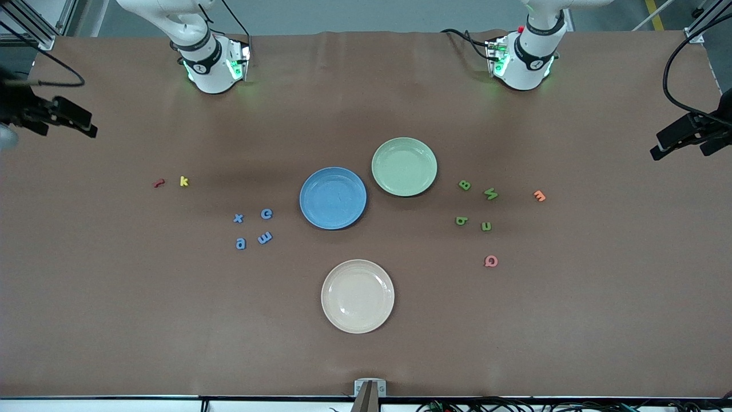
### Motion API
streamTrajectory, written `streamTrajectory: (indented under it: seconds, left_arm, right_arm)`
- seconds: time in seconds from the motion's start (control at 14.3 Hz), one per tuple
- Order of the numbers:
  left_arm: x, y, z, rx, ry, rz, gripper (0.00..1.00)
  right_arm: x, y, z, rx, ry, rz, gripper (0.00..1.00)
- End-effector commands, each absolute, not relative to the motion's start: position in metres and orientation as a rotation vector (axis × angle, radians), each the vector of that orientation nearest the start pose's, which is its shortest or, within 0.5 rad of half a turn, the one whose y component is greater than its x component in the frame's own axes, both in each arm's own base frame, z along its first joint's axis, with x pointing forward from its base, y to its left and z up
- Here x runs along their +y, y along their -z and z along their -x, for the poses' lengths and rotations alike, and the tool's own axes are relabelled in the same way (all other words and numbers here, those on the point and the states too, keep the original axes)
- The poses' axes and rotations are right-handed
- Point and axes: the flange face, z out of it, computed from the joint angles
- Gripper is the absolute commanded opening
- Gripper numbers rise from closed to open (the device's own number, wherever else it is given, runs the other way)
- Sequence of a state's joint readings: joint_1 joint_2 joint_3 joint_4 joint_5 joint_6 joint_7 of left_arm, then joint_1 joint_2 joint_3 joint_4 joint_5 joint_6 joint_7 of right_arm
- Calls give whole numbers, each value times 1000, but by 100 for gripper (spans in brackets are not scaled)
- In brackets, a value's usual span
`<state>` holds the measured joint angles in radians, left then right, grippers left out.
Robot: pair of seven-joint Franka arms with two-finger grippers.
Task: Sort letters by color into matching plates
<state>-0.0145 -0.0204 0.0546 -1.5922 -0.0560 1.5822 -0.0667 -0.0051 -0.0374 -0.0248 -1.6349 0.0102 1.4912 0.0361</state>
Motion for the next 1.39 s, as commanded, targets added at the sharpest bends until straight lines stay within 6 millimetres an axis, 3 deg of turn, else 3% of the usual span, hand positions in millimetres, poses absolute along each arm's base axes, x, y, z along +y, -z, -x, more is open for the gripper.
streamTrajectory:
  seconds: [0.0,0.07,0.42,0.7,0.98,1.32]
  left_arm:
    - [-2,-593,-556,-174,-169,3180,100]
    - [-9,-577,-557,-163,-221,3175,100]
    - [-32,-500,-550,-165,-349,3173,100]
    - [-78,-441,-538,-225,-328,3146,100]
    - [-112,-371,-512,-263,-258,3136,100]
    - [-133,-294,-489,-327,-173,3148,100]
  right_arm:
    - [-21,-569,-565,99,-237,3123,100]
    - [-23,-542,-581,101,-266,3120,100]
    - [-10,-481,-616,138,-201,3102,100]
    - [27,-430,-628,300,-279,3047,100]
    - [70,-370,-609,321,-253,3062,97]
    - [94,-295,-559,289,-110,3075,85]
